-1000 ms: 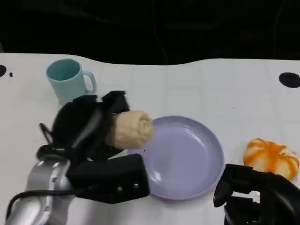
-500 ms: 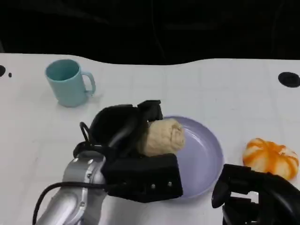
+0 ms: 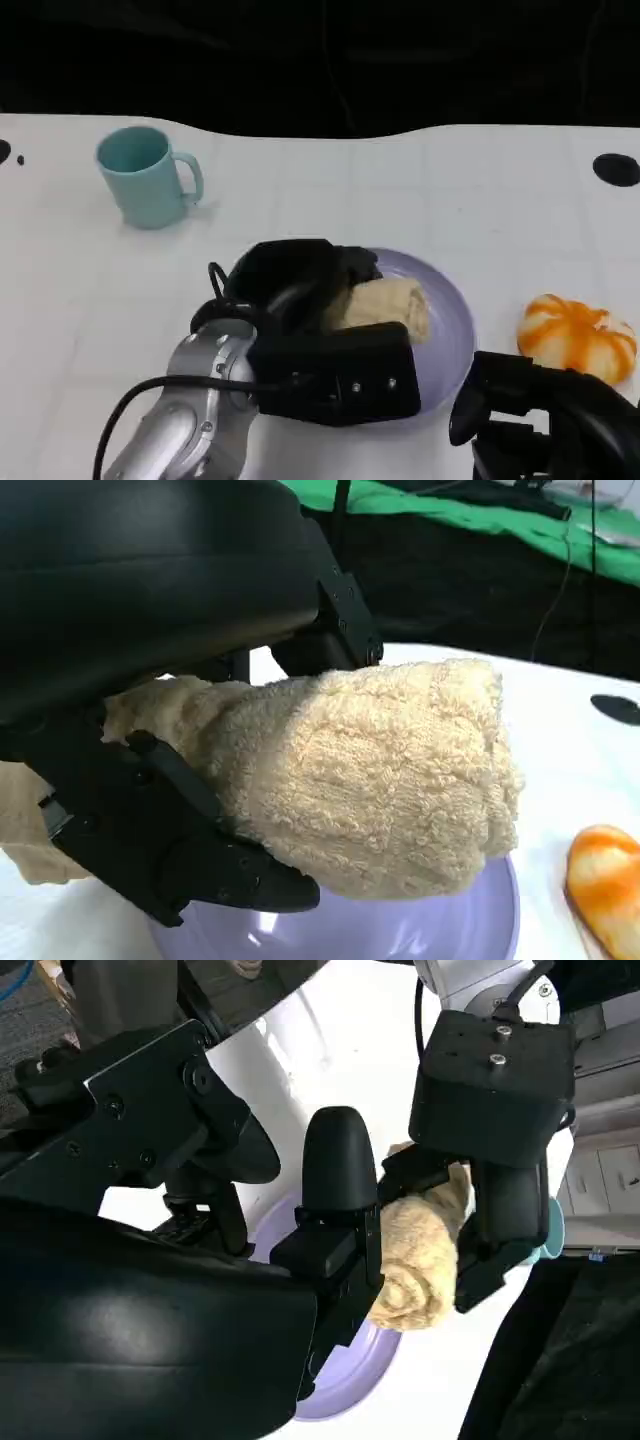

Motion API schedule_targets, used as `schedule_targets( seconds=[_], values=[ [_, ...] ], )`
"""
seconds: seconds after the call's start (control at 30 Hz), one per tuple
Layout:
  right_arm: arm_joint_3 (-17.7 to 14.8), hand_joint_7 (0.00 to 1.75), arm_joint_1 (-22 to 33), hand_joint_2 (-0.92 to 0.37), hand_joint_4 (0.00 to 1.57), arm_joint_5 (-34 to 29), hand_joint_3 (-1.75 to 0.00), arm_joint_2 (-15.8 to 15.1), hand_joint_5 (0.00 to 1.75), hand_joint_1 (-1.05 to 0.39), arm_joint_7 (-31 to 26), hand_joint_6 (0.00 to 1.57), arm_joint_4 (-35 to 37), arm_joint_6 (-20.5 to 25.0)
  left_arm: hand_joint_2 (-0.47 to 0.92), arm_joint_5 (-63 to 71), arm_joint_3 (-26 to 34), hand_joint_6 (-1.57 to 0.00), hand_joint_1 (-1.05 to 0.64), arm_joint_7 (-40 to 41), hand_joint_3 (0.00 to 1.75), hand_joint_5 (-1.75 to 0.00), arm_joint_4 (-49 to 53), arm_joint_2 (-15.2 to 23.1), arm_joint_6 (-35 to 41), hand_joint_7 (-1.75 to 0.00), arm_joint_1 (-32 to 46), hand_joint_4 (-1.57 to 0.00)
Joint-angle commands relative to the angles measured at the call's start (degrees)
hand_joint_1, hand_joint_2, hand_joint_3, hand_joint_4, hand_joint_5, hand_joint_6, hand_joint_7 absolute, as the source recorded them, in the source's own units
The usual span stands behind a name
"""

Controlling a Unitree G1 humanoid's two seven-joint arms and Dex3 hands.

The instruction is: Grasp the towel on the left side of the plate with the left hand and place it into the plate.

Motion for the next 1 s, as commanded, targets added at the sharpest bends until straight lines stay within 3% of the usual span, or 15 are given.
schedule_targets(
  seconds=[0.03,0.1,0.17,0.2,0.37,1.0],
  values=[
    [-0.76,1.58,-0.16,-0.52,0.73,0.11,-1.28,-0.53,1.75,-0.05,0.03,0.64,-0.22,0.16,0.92,0.55,-1.45,-0.65,-0.37,-3.07,0.20,-0.83,-0.87,1.38,0.08,-0.01,-0.71,-0.52],
    [-0.81,1.58,-0.19,-0.52,0.73,0.17,-1.28,-0.56,1.75,-0.04,0.04,0.64,-0.26,0.25,0.92,1.30,-2.21,-0.46,-0.46,-4.10,0.20,-0.60,-1.21,2.07,-0.02,0.00,-0.91,-0.34],
    [-0.81,1.58,-0.20,-0.52,0.73,0.15,-1.28,-0.58,1.75,-0.04,0.03,0.64,-0.31,0.25,0.92,1.64,-2.57,-0.40,-0.49,-4.73,0.19,-0.53,-1.55,2.29,0.28,0.00,-0.95,-0.28],
    [-0.70,1.58,-0.21,-0.52,0.73,-0.02,-1.28,-0.72,1.75,-0.04,0.05,0.64,-0.31,0.11,0.92,1.91,-2.69,-0.28,-0.57,-5.02,0.19,-0.47,-1.84,2.37,0.42,0.00,-0.91,-0.16],
    [-0.58,1.58,-0.26,-0.52,0.73,-0.05,-1.28,-0.60,1.75,-0.04,-0.05,0.64,-0.28,0.12,0.92,2.50,-2.75,-0.11,-0.76,-5.45,0.19,-0.40,-2.99,2.97,0.25,0.00,-0.63,-0.01],
    [-0.63,1.58,-0.45,-0.52,0.73,-0.08,-1.28,-0.84,1.75,-0.06,0.00,0.64,-0.36,0.34,0.92,4.44,-1.99,-0.11,-0.83,-9.08,0.17,-0.36,-7.32,5.34,1.35,-0.01,-0.21,0.00]
  ],
)
